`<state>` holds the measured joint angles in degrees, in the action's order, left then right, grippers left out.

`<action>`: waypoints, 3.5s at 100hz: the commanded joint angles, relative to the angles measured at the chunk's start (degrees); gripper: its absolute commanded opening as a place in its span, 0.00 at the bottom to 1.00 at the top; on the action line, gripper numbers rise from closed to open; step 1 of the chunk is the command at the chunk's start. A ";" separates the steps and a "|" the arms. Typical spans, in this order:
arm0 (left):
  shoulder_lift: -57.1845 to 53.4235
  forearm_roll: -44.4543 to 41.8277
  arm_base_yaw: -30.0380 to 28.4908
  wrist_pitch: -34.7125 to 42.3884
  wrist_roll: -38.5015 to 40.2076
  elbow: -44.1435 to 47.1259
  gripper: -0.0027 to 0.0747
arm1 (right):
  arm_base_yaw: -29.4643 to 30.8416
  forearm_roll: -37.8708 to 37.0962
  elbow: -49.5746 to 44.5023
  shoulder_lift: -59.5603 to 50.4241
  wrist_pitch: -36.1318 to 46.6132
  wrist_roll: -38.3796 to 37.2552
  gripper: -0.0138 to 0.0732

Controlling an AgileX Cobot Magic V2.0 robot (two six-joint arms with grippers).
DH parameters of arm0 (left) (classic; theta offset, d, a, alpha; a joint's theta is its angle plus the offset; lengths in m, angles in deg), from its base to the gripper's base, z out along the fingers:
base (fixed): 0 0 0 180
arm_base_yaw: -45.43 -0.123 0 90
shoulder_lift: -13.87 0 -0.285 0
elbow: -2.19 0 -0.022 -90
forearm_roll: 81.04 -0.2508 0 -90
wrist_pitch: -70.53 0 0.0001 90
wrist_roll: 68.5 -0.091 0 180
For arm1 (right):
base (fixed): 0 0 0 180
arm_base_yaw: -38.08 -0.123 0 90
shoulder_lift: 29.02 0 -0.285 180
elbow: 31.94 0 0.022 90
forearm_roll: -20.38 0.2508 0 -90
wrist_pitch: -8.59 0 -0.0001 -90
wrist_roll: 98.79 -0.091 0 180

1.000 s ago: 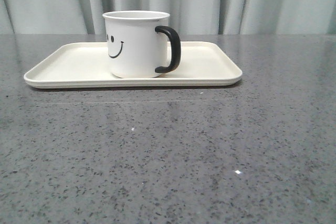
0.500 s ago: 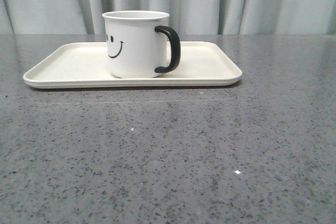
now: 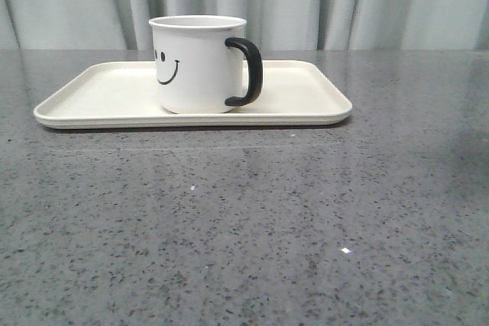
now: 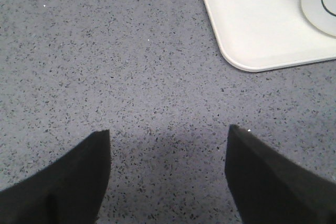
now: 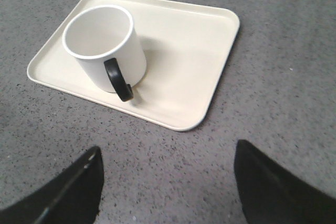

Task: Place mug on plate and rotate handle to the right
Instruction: 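Move the right gripper above the mug and lower into its rim, then grip the mug rim with the right gripper and lift it slightly, then rotate the mug with the right gripper, turning the handle away, lower it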

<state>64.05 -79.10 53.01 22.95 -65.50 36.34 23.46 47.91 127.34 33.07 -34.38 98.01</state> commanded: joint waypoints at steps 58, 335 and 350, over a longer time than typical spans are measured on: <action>-0.16 0.49 -0.11 3.78 0.11 -1.36 0.63 | -13.53 -0.67 31.62 34.21 2.93 1.32 0.77; -0.16 0.49 -0.11 4.01 0.11 -1.36 0.63 | -13.83 -1.38 65.53 55.77 -22.24 17.30 0.09; -0.16 0.49 -0.11 4.01 0.11 -1.36 0.63 | -13.83 2.04 71.82 60.57 -29.45 23.60 0.09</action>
<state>64.05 -79.10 53.01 23.28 -65.50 36.42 9.64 45.89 194.26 94.71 -61.31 117.39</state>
